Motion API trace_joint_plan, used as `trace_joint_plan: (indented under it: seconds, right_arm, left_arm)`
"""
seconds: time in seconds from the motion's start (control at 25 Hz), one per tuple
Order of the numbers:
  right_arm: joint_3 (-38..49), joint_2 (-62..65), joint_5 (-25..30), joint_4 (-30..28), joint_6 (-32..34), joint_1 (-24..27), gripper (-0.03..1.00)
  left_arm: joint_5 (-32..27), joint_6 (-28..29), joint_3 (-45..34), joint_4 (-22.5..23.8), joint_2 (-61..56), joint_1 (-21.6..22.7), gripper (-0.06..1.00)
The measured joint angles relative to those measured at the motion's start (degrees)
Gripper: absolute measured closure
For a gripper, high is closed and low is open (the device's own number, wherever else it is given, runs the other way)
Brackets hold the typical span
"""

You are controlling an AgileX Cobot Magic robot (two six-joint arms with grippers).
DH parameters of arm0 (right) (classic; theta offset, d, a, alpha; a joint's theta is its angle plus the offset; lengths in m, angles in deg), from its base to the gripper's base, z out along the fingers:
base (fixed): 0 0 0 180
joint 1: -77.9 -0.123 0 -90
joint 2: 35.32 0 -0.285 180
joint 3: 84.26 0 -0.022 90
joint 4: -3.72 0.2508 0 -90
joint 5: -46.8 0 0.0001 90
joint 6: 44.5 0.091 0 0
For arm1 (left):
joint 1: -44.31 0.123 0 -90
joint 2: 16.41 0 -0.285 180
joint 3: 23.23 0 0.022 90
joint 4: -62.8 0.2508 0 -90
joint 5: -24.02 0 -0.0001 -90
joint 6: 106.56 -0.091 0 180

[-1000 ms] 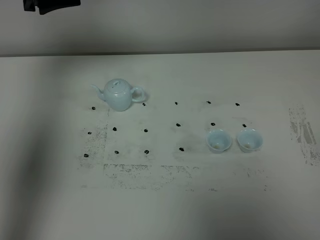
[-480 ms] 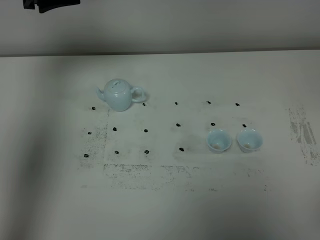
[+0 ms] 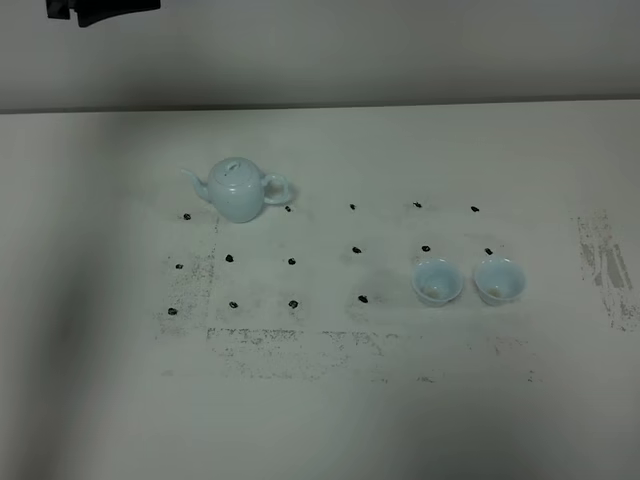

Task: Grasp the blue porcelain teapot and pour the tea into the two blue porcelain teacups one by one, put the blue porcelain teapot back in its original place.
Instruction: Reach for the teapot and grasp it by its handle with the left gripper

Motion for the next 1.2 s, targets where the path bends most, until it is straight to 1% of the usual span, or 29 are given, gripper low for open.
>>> trace_joint_plan:
  seconds: [0.16, 0.28, 0.6, 1.2]
  right_arm:
    - [0.1, 0.9, 0.0, 2.2, -2.7, 0.0, 0.46]
    - [0.1, 0.9, 0.0, 2.9, -3.4, 0.0, 0.49]
    - [0.3, 1.0, -0.1, 3.5, -3.6, 0.0, 0.54]
    - [0.3, 1.0, -0.1, 4.8, -3.6, 0.0, 0.60]
  left_arm:
    - [0.0, 0.0, 0.0, 0.0, 0.0, 0.0, 0.21]
    - [0.0, 0.0, 0.0, 0.0, 0.0, 0.0, 0.21]
    - [0.0, 0.0, 0.0, -0.1, 0.0, 0.0, 0.21]
    - [-0.1, -0.9, 0.0, -0.1, 0.0, 0.0, 0.21]
